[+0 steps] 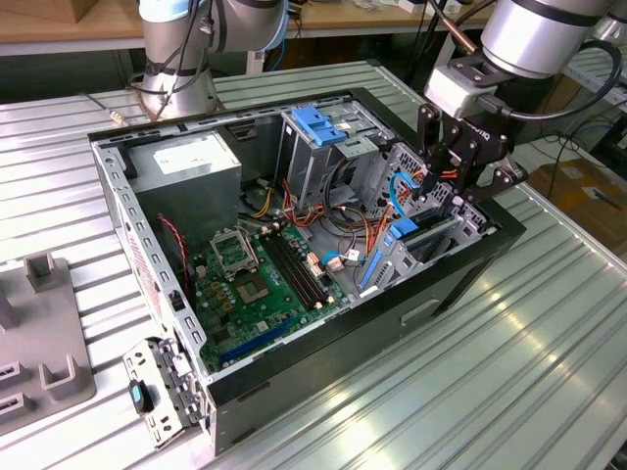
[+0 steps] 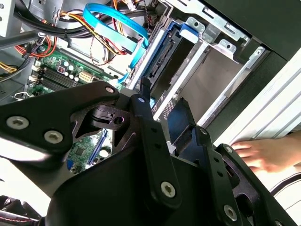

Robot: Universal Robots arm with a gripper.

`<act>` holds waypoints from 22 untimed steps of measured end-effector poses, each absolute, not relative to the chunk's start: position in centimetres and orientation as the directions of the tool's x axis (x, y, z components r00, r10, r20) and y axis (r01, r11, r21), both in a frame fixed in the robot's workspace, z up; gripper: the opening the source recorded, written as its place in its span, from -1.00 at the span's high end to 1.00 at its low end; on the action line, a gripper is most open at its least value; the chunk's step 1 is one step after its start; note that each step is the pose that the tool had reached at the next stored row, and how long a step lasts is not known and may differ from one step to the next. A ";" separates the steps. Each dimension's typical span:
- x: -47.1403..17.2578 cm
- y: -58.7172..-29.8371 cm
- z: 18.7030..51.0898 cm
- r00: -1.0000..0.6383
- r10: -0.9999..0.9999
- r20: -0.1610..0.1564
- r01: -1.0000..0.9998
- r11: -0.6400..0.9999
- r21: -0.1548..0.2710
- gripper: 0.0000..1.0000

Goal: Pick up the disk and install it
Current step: 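Insert the first disk wire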

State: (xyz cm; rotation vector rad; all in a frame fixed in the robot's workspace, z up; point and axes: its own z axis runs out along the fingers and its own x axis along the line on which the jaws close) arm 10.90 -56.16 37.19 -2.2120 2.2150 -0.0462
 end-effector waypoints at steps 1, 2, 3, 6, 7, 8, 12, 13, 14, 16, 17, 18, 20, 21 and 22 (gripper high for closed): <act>10.9 -56.1 37.2 -0.001 -1.000 0.014 -1.000 0.001 -0.029 0.15; 11.0 -56.1 37.2 -0.001 -1.000 0.014 -1.000 0.001 -0.029 0.15; 11.1 -56.0 37.2 -0.001 -1.000 0.014 -1.000 0.001 -0.029 0.15; 11.4 -55.5 37.2 -0.001 -1.000 0.013 -1.000 0.001 -0.029 0.15; 11.5 -55.4 37.2 -0.001 -1.000 0.013 -1.000 0.001 -0.029 0.15; 11.6 -55.2 37.2 -0.001 -1.000 0.013 -1.000 0.001 -0.029 0.15; 11.8 -54.8 37.1 -0.002 -1.000 0.014 -1.000 0.001 -0.029 0.15; 11.8 -54.7 37.1 -0.002 -1.000 0.014 -1.000 0.001 -0.029 0.15; 11.8 -54.7 37.1 -0.001 -1.000 0.015 -1.000 0.001 -0.029 0.15; 11.8 -54.7 37.1 -0.001 -1.000 0.015 -1.000 0.001 -0.029 0.15; 11.9 -54.6 37.1 -0.001 -1.000 0.015 -1.000 0.001 -0.029 0.15; 11.9 -54.6 37.1 -0.001 -1.000 0.015 -1.000 0.001 -0.029 0.15; 11.9 -54.6 37.1 -0.001 -1.000 0.015 -1.000 0.001 -0.029 0.15; 11.9 -54.6 37.0 -0.001 -1.000 0.015 -1.000 0.001 -0.029 0.15; 11.9 -54.6 37.0 -0.001 -1.000 0.015 -1.000 0.001 -0.029 0.15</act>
